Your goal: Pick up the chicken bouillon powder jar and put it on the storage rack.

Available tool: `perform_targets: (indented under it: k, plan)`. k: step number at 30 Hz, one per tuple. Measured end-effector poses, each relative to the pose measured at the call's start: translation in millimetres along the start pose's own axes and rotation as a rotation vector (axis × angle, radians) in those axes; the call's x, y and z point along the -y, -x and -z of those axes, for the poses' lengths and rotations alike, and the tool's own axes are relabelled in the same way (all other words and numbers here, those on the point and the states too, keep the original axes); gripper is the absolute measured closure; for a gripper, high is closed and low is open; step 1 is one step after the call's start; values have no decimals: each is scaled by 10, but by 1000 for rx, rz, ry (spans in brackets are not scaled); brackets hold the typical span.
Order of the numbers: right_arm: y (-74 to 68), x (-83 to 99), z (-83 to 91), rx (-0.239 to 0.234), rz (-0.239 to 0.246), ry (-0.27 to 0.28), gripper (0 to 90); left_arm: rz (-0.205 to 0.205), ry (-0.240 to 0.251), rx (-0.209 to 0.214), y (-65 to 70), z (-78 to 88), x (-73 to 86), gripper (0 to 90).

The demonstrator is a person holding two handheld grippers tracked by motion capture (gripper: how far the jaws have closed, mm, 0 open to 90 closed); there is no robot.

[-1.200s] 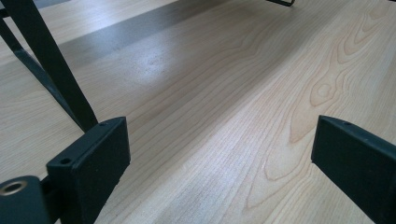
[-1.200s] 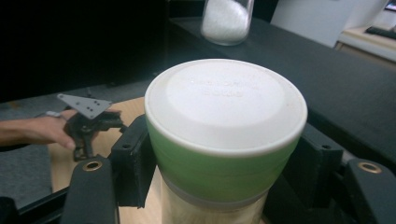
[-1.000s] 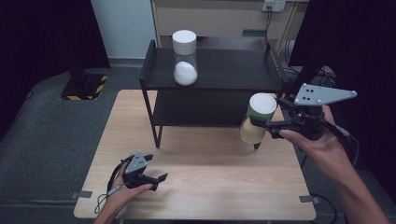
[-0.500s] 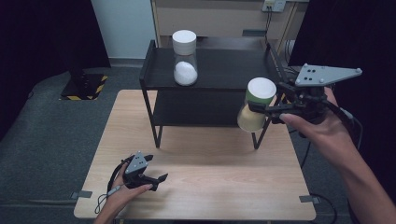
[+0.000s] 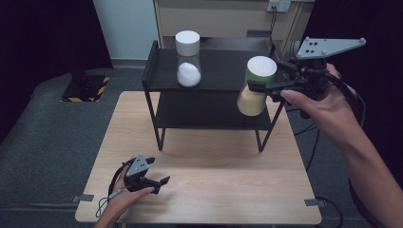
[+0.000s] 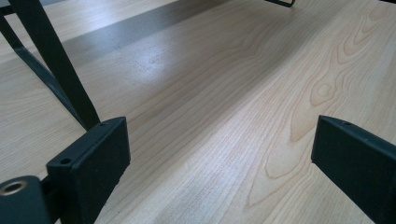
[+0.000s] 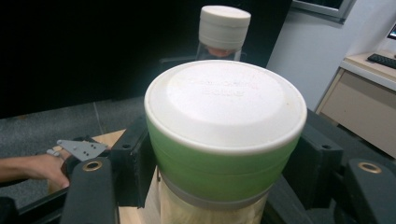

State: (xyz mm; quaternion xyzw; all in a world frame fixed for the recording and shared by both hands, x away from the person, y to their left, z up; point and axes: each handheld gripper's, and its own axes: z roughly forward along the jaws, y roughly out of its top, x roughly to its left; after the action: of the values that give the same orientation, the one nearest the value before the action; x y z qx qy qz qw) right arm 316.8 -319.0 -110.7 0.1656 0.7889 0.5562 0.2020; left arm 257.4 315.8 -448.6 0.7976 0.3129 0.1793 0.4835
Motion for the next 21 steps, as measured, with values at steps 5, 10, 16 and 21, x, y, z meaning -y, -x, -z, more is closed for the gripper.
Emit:
perform_targets:
  k: [5, 10, 16, 21]
  plan:
    - [115, -48, -49, 9, -4, 6, 344, 0, -7, 3, -6, -6, 11, 33]
    - [205, -61, -94, 21, -10, 20, 344, -2, -11, 3, -17, -8, 15, 33]
    - [334, -110, -184, 44, -14, 23, 344, -1, -12, 4, -16, 7, 31, 34]
    - [398, -125, -236, 60, -23, 22, 344, -6, -19, 9, -4, 7, 38, 34]
